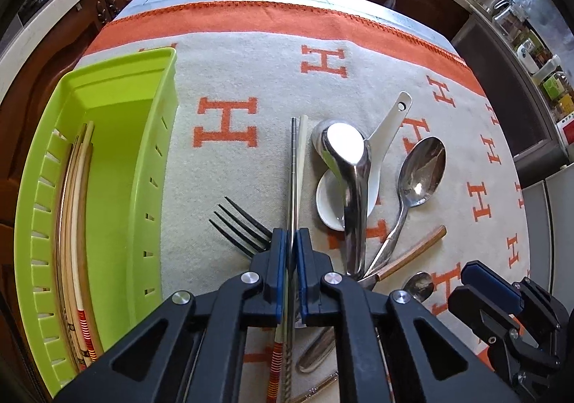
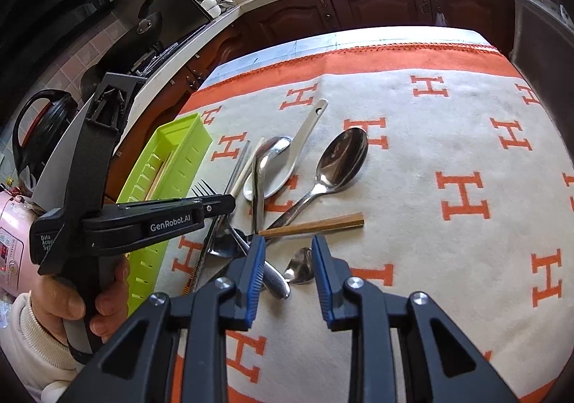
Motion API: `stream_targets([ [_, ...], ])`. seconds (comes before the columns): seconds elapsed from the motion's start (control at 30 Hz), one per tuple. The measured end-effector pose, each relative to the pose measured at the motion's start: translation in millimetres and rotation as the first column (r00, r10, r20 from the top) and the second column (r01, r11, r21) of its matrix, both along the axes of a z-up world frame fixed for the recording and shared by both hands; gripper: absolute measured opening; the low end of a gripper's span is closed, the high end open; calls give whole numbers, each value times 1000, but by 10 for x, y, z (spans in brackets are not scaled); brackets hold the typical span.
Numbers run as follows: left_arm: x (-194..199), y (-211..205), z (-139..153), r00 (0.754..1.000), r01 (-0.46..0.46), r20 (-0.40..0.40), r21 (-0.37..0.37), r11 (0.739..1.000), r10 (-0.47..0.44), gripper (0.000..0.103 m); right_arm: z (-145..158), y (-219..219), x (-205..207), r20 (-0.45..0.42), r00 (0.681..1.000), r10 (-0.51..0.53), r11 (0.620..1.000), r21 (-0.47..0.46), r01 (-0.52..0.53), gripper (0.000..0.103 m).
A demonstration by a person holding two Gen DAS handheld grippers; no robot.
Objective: Organize utensils
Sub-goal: 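Grasp a thin metal chopstick with the left tool while the right tool reaches toward the spoons, then grasp a metal spoon with the right tool while the left tool picks up a red-striped chopstick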
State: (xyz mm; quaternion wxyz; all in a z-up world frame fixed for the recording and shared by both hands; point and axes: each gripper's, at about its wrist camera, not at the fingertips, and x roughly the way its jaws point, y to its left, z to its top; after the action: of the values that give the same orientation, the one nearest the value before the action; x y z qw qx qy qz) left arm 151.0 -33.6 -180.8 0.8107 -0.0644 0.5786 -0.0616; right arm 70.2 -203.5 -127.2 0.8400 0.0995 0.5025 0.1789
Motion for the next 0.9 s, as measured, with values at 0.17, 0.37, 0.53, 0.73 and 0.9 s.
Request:
stream_targets([
  [0.17, -91, 132, 155, 1000, -4, 17, -40, 999, 5, 3, 17, 83, 176, -8, 1000, 27, 999, 39, -27, 27],
  [0.37, -234, 284, 468, 998, 9, 65, -83, 997, -4, 3, -53, 173, 454, -27, 998, 54, 994, 99, -51, 27],
  [0.53, -342, 466, 661, 996, 11, 85, -115, 993, -1, 3, -185, 275, 672, -68, 995, 67, 989, 140, -57, 27],
  [0.73, -471, 672, 776, 995, 1, 99, -147, 989, 14, 3, -367, 396, 819, -113, 991, 73, 988, 142, -57, 27],
  [0.9, -529, 757, 769, 993, -8, 113, -166, 986, 27, 3, -438, 446, 866, -116, 990, 85, 984, 164, -66, 9],
])
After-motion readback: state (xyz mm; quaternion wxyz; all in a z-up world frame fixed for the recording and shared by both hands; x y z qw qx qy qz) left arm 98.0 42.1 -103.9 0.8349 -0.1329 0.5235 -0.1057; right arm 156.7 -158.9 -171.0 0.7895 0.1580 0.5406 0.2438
